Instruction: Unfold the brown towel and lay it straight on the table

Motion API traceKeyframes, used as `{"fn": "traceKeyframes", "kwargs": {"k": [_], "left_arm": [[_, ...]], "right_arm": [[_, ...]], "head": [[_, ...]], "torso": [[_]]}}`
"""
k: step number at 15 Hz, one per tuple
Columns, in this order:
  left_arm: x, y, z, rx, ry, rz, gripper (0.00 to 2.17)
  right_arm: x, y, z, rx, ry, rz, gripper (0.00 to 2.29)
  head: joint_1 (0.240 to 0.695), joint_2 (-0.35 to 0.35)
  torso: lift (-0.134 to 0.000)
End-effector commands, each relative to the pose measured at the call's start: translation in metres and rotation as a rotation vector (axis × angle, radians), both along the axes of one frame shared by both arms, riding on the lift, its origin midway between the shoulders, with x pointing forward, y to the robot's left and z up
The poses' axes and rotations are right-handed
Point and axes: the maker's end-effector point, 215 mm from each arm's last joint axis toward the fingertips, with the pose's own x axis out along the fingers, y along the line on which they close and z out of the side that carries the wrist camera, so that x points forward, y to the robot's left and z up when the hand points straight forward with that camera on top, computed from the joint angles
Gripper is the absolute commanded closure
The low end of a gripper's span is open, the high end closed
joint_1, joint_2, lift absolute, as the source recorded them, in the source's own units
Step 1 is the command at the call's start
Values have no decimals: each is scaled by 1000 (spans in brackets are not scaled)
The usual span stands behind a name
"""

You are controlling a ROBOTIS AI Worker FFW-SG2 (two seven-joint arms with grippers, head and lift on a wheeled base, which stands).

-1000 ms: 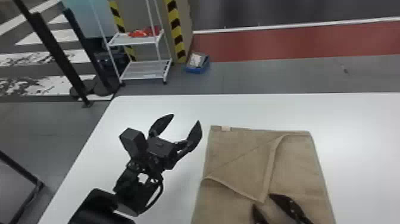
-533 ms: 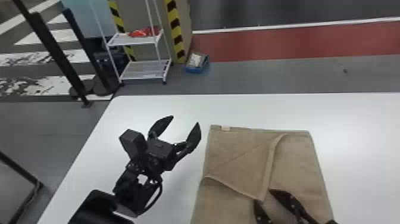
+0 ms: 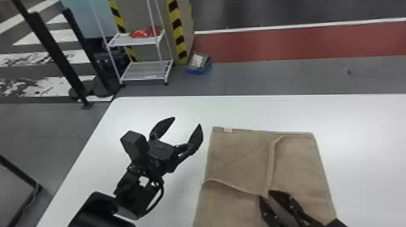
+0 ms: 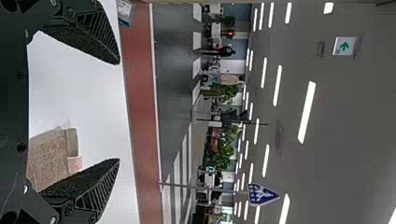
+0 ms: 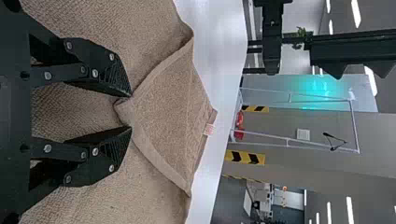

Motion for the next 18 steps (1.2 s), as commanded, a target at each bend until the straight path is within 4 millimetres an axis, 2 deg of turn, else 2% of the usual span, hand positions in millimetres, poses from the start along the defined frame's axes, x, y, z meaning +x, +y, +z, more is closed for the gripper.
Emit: {"fn": "traceKeyframes", "kwargs": {"k": [1,3,6,9,11,12,14,16,18], "left_arm": [[0,0,-1,2,1,0,154],[0,0,0,7,-2,0,154],[3,-1,3,17,-10,-5,154],[6,-6,6,27,-18,-12,157],[10,-14,7,35,-22,-22,154],[12,-19,8,33,-24,-28,151],[17,-31,11,36,-23,-47,147],[20,-46,5,43,8,-72,140],[29,-62,-4,71,30,-94,144]], "right_arm": [[1,-2,0,7,2,-4,1072],[1,-4,0,8,5,-7,1332],[0,-6,7,24,-21,-13,1332],[0,-20,25,56,-73,-41,1332],[0,-30,35,67,-100,-63,1328],[-1,-34,48,78,-136,-68,1328],[-2,-43,61,82,-179,-80,1328],[-3,-46,73,91,-215,-83,1328],[-5,-44,77,97,-223,-77,1328]], "head": [[695,183],[695,182],[695,177],[695,170],[695,159],[695,149],[695,123],[695,103],[695,72]], "torso": [[-125],[-125],[-125],[-125],[-125],[-125],[-125],[-125],[-125]]}}
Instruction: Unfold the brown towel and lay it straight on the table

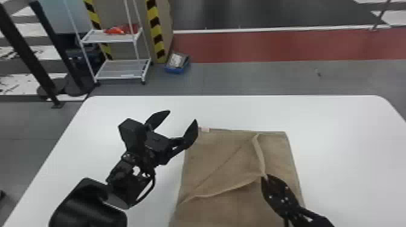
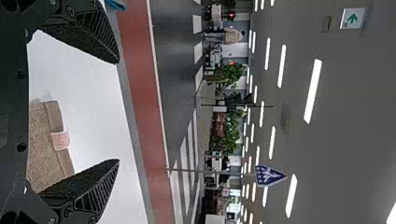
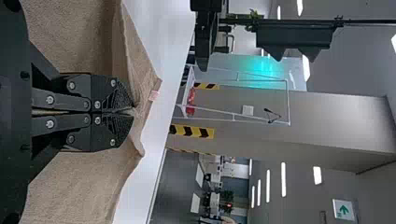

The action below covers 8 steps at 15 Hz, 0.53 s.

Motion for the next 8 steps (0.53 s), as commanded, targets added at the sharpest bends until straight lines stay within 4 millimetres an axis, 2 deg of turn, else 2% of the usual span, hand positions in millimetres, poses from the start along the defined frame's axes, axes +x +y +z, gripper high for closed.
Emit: {"fn": "traceKeyframes", "kwargs": {"k": [1,3,8], "left_arm": [[11,-12,-13,34,35,-10,147],[17,-13,-15,42,38,-8,147],[29,-38,-51,90,138,-59,211]], "right_arm": [[-2,4,2,6,-4,6,1328],[-6,2,-1,4,2,5,1328],[-11,-16,4,1,-4,-21,1328]], "head": [[695,63],[695,53],[695,21]], "torso": [[-125],[-125],[-125]]}}
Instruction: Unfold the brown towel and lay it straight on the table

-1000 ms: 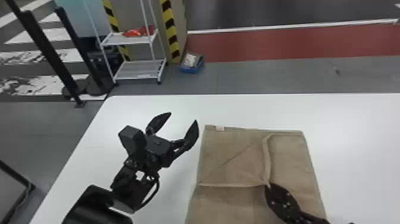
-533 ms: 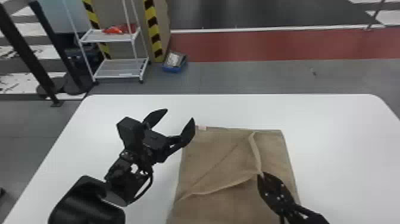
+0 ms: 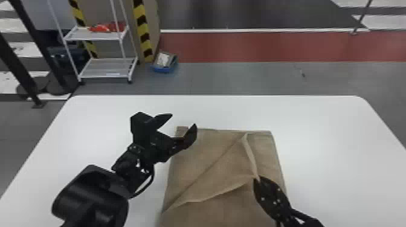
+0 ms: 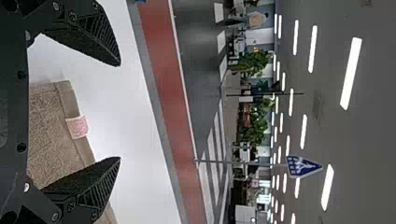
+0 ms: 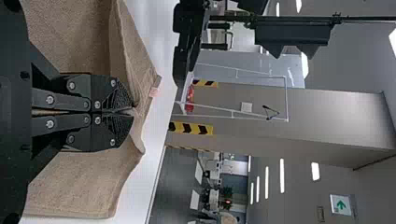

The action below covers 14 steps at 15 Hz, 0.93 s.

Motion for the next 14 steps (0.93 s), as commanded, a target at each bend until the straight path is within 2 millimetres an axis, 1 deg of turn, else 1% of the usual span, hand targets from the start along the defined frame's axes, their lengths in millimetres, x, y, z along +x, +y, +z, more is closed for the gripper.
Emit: {"fn": "traceKeyframes", "kwargs": {"k": [1,3,4,5,6,8,9,11,13,14], "left_arm": [[5,-10,-15,31,31,-14,218],[10,-15,-20,52,35,-14,218],[16,-14,-17,71,27,-10,218],[18,-14,-25,86,46,-6,218],[21,-15,-27,97,46,-7,218],[29,-11,-25,121,37,6,218],[29,-9,-34,133,69,11,218],[34,-1,-37,154,73,35,221],[36,6,-40,160,84,46,221],[35,8,-45,164,98,51,221]], "right_arm": [[-1,-7,2,0,-4,-12,1328],[-1,-9,1,-2,-1,-14,1328],[0,-9,1,-1,-3,-15,1328],[1,-9,2,-1,-4,-15,1328],[2,-9,3,0,-7,-16,1328],[3,-9,5,1,-13,-15,1328],[3,-9,5,1,-13,-15,1328],[4,-9,5,1,-15,-16,1328],[5,-9,5,-1,-16,-15,1328],[6,-10,5,4,-20,-16,1328]], "head": [[695,13],[695,-9],[695,-14],[695,-18],[695,-19],[695,-21],[695,-21],[695,-15],[695,-8],[695,-3]], "torso": [[-125],[-125],[-125],[-125],[-125],[-125],[-125],[-125],[-125],[-125]]}}
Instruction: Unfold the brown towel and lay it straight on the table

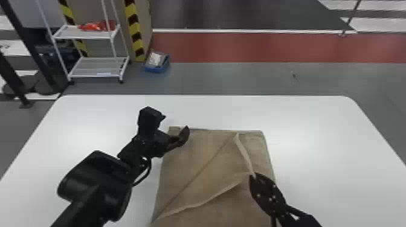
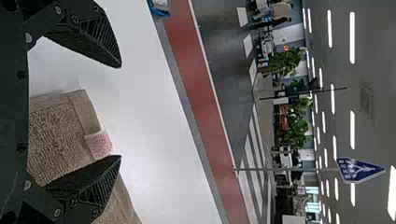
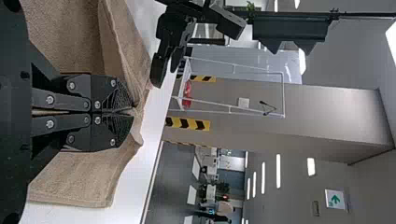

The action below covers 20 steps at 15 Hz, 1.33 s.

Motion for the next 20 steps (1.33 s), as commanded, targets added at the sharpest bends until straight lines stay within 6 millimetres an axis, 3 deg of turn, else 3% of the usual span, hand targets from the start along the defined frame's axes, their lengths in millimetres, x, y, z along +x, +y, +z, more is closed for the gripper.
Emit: {"fn": "traceKeyframes", "kwargs": {"k": [1,4,14,20], "left_arm": [[-1,8,-10,8,39,16,221],[-2,14,-20,4,60,22,221],[-1,27,-21,-7,70,33,424],[-12,23,-30,-50,114,-15,427]], "right_arm": [[2,-1,0,2,-3,-1,1328],[3,-1,-1,2,-3,0,1328],[0,0,2,12,-11,1,1332],[0,1,1,13,-9,1,1328]], "head": [[695,0],[695,7],[695,25],[695,26]], "torso": [[-125],[-125],[-125],[-125]]}}
